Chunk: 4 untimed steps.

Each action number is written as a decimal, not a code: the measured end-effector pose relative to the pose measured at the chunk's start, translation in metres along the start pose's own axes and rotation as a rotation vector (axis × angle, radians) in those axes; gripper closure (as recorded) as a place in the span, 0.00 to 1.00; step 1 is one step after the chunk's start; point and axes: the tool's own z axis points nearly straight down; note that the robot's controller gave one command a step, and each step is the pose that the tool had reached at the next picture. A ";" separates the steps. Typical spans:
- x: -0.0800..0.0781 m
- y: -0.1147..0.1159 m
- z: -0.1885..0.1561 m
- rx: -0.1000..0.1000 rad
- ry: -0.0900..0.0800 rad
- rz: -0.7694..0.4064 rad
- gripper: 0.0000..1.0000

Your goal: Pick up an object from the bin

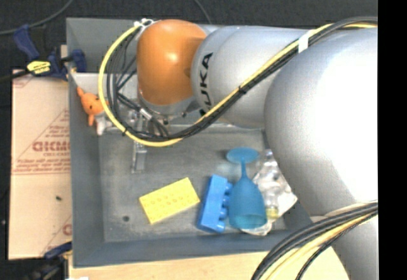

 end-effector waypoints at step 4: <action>0.092 -0.105 0.048 0.002 0.007 -0.144 0.00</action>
Offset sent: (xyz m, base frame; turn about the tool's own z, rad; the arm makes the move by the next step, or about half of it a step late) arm -0.0612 -0.0642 -0.0767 -0.1310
